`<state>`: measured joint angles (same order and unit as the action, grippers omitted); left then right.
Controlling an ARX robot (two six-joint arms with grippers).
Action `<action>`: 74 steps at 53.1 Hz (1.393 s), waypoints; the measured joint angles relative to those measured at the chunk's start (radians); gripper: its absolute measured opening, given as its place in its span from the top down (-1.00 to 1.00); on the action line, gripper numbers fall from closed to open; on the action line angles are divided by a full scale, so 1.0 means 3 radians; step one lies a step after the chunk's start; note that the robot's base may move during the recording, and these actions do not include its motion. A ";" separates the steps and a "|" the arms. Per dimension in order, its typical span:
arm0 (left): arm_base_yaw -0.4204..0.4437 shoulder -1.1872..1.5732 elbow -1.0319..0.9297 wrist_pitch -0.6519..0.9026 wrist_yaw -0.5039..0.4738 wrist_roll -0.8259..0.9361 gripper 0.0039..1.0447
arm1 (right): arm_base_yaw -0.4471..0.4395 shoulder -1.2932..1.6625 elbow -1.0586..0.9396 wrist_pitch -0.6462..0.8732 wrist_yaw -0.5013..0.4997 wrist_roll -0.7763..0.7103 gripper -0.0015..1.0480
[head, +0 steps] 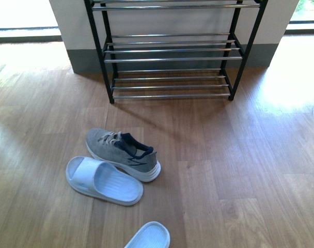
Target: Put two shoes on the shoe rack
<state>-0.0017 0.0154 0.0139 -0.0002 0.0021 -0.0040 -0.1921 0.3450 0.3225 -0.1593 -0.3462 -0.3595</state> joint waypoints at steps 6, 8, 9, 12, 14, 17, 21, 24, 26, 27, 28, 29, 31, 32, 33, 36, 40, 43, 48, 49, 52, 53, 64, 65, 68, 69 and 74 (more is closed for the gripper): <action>0.0000 0.0000 0.0000 -0.0001 -0.0003 -0.0001 -0.83 | -0.0009 0.0000 0.0000 0.0000 0.0011 -0.0001 0.97; 0.0000 0.0000 0.0000 -0.0001 -0.0004 -0.0001 -0.83 | -0.0009 -0.0001 0.0000 0.0000 0.0008 0.0000 0.97; 0.0000 -0.0001 0.0000 0.0000 -0.0004 -0.0001 -0.83 | -0.0009 -0.0004 -0.0001 0.0000 0.0008 0.0000 0.97; 0.0000 0.0000 0.0000 -0.0001 -0.0003 -0.0001 -0.83 | -0.0009 0.0000 -0.0001 0.0000 0.0009 0.0000 0.97; 0.0000 -0.0001 0.0000 0.0000 -0.0004 0.0000 -0.83 | -0.0009 0.0015 -0.0001 0.0000 0.0001 -0.0001 0.97; 0.0000 0.0000 0.0000 -0.0001 -0.0004 -0.0001 -0.83 | -0.0005 0.0005 -0.0001 0.0000 -0.0024 0.0000 0.97; 0.0000 -0.0001 0.0000 -0.0001 -0.0005 -0.0001 -0.83 | -0.0005 0.0001 -0.0001 0.0000 -0.0027 -0.0001 0.97; 0.0000 -0.0001 0.0000 0.0000 -0.0008 -0.0001 -0.83 | -0.0005 0.0001 -0.0001 0.0000 -0.0027 -0.0001 0.97; 0.0000 0.0000 0.0000 -0.0001 -0.0009 -0.0004 -0.83 | -0.0005 0.0001 -0.0001 0.0000 -0.0025 0.0000 0.97; -0.0018 0.0032 0.0010 -0.0045 -0.0070 -0.0065 -0.83 | -0.0005 0.0000 -0.0001 0.0000 -0.0025 0.0000 0.97; -0.0036 0.0066 0.0031 -0.0118 -0.0102 -0.0099 -0.83 | -0.0005 0.0000 -0.0001 0.0000 -0.0025 0.0000 0.97; -0.0113 0.0174 0.0126 -0.0366 -0.0347 -0.0333 -0.83 | -0.0005 0.0000 -0.0001 0.0000 -0.0024 0.0000 0.97; -0.0238 0.0408 0.0251 -0.0628 -0.0572 -0.0633 -0.83 | -0.0005 0.0000 -0.0001 0.0000 -0.0023 -0.0001 0.97; -0.0319 0.0600 0.0319 -0.0729 -0.0724 -0.0855 -0.83 | -0.0006 0.0000 -0.0001 0.0000 -0.0020 -0.0001 0.97; -0.0390 0.0790 0.0365 -0.0744 -0.0813 -0.1021 -0.83 | -0.0006 0.0000 -0.0001 0.0000 -0.0020 -0.0001 0.97; -0.0526 0.1222 0.0408 -0.0632 -0.0762 -0.1621 -0.83 | -0.0006 0.0000 -0.0001 0.0000 -0.0023 -0.0001 0.97; -0.0623 0.1724 0.0434 -0.0354 -0.0523 -0.2152 -0.83 | -0.0005 0.0000 -0.0001 0.0000 -0.0025 -0.0001 0.97; -0.0671 0.2182 0.0474 -0.0081 -0.0421 -0.2463 -0.83 | -0.0006 0.0000 -0.0003 0.0000 -0.0028 0.0000 0.97; -0.0608 0.3103 0.0612 0.0515 -0.0240 -0.2763 -0.83 | -0.0006 0.0000 -0.0001 0.0000 -0.0027 -0.0001 0.97; -0.0582 0.3315 0.0656 0.0633 -0.0225 -0.2797 -0.83 | -0.0006 0.0000 -0.0001 0.0000 -0.0027 -0.0001 0.97; -0.0506 0.3838 0.0771 0.0912 -0.0219 -0.2847 -0.83 | -0.0006 0.0000 -0.0001 0.0000 -0.0025 -0.0001 0.97; -0.0490 0.3941 0.0795 0.0994 -0.0217 -0.2861 -0.83 | -0.0006 0.0000 -0.0001 0.0000 -0.0025 -0.0001 0.97; -0.0355 0.5662 0.1345 0.1696 -0.0064 -0.2921 -0.83 | -0.0005 0.0000 -0.0001 0.0000 -0.0027 0.0000 0.97; -0.0350 0.5824 0.1420 0.1738 -0.0027 -0.2925 -0.83 | -0.0005 0.0000 -0.0001 0.0000 -0.0027 0.0000 0.97; -0.0342 0.6188 0.1620 0.1761 0.0039 -0.2916 -0.83 | -0.0005 0.0000 -0.0001 0.0000 -0.0028 -0.0001 0.97; -0.0342 0.6325 0.1690 0.1801 0.0065 -0.2900 -0.83 | -0.0005 0.0000 -0.0001 0.0000 -0.0027 0.0000 0.97; -0.0338 0.6779 0.1980 0.1840 0.0239 -0.2893 -0.83 | -0.0005 0.0000 -0.0001 0.0000 -0.0027 0.0000 0.97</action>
<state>-0.1032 2.0491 0.6079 0.5518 0.0738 -0.8719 -0.1936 0.3450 0.3222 -0.1593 -0.3542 -0.3595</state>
